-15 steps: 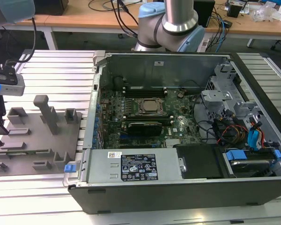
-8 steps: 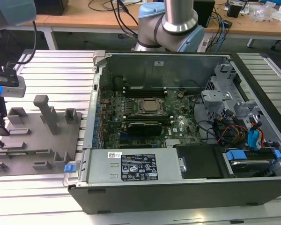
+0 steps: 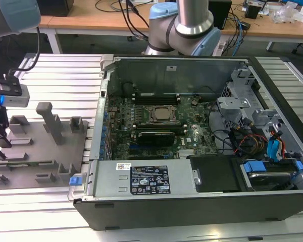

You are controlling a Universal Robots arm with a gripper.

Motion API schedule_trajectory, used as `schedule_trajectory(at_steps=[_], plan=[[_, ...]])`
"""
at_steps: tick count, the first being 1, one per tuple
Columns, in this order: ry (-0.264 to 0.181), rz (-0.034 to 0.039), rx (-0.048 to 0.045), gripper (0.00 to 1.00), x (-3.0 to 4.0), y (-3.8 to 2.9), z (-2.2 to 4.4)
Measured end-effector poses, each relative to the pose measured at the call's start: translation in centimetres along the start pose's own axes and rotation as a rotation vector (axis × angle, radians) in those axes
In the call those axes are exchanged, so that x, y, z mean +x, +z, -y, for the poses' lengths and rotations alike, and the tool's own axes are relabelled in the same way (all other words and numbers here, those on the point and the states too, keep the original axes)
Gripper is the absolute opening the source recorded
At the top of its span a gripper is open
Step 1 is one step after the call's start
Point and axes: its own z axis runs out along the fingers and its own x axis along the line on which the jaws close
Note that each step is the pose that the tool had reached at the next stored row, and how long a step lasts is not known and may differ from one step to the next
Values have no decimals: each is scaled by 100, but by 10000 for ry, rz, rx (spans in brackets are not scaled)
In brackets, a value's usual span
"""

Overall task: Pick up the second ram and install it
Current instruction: 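Pick up the second ram and move it above second insertion slot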

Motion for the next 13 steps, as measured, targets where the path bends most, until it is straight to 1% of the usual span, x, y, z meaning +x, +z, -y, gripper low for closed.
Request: schedule_trajectory(at_steps=[8,13], plan=[[-38,-2,-1,36,1,50,3],[-71,-3,-2,36,2,93,6]])
